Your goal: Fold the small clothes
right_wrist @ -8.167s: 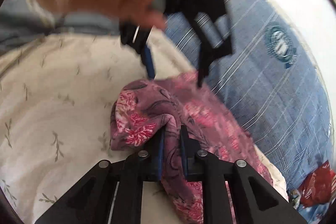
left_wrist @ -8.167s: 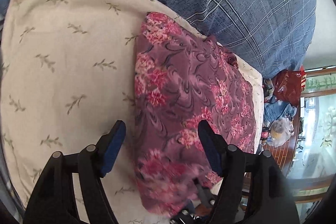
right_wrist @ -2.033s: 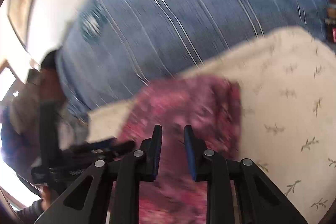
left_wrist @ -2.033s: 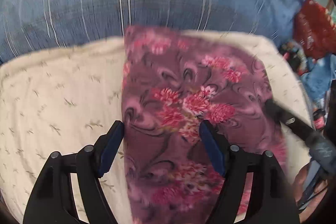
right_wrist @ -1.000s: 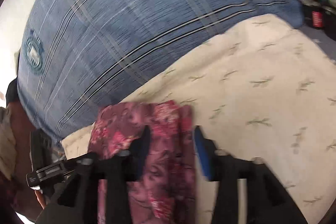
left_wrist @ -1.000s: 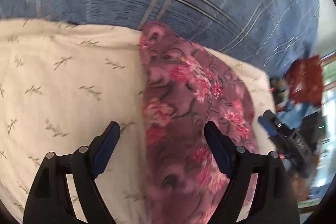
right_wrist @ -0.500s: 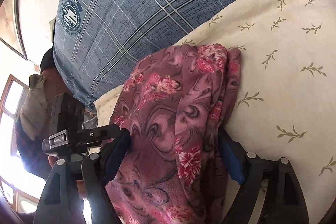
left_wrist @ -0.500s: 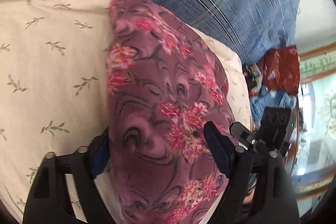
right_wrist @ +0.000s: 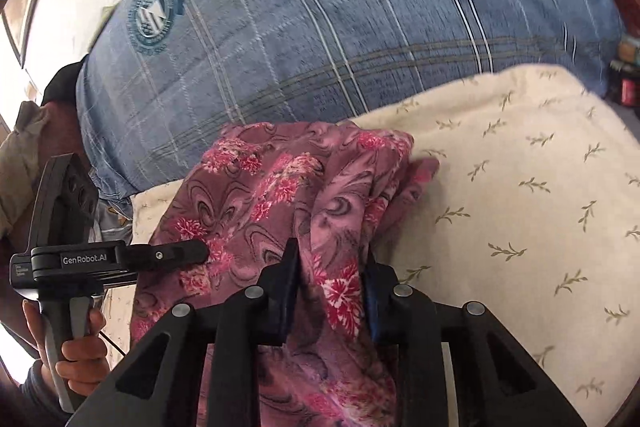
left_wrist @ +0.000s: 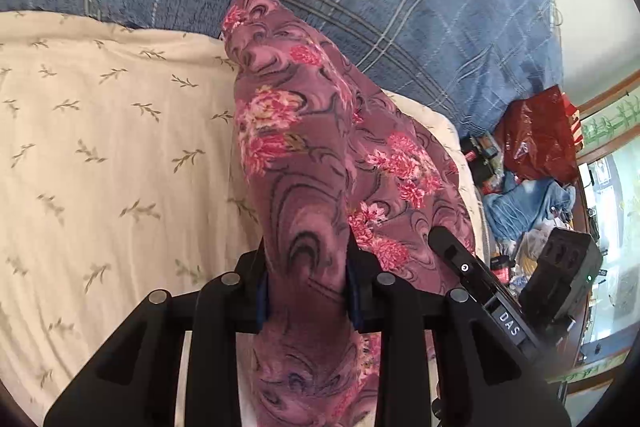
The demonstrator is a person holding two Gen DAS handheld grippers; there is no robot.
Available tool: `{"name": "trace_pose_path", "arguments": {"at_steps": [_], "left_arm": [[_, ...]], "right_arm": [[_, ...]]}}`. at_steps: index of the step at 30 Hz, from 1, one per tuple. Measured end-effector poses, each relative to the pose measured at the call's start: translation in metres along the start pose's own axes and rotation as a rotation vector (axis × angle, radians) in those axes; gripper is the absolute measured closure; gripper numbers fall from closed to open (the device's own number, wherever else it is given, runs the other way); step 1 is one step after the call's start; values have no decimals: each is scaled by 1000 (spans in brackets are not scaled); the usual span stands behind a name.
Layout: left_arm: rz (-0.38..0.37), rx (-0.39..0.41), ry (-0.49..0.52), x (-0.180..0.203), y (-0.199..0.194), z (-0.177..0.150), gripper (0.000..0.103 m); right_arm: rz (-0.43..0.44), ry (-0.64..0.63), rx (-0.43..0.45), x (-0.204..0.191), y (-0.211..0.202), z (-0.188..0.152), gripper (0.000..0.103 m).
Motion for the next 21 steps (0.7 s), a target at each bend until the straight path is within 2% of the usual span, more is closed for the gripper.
{"name": "trace_pose_path", "arguments": {"at_steps": [4,7,8,9,10,12,13,15,17,18,20,21], "left_arm": [[-17,23,-11,-1,-30,-9,77],[-3,63,-6,-3,-60,-18,78],[-17,73,-11,-3,-69,-20,82],[-57,79,-23,-5,-83,-24,92],[-70,87,-33,-3,-88,-27,92],[-46,106,-30,-2,-100,-34,92],[-18,93,9,0,-99,-38,92],[37,105,21,-8,-93,-40,92],[65,105,-17,-27,-90,-40,92],[56,102,-58,-42,-88,-39,92],[54,90,-106,-60,-82,-36,85],[61,71,-128,-72,-78,-35,76]], "right_arm": [[1,-12,43,-20,-30,-5,76],[25,-2,64,-39,-51,-10,76],[34,0,66,-46,-56,-12,76],[47,0,69,-53,-61,-14,76],[68,-2,72,-61,-66,-18,77],[85,-17,77,-78,-69,-22,78],[68,-32,74,-87,-69,-25,78],[29,-69,89,-97,-66,-26,79],[-11,-50,75,-90,-57,-22,79],[-37,-37,72,-82,-54,-19,79],[-85,-12,53,-62,-45,-12,79],[-100,19,39,-50,-41,-10,79]]}}
Point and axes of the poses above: each gripper's, at about its wrist camera, not at the fingertips, and y roughly the way its jaws point, x to its right, z to its top, the point moved 2 cm from there along y, roughly the way its jaws point, and after that the axes turned 7 degrees about x, right-handed, at the moved point
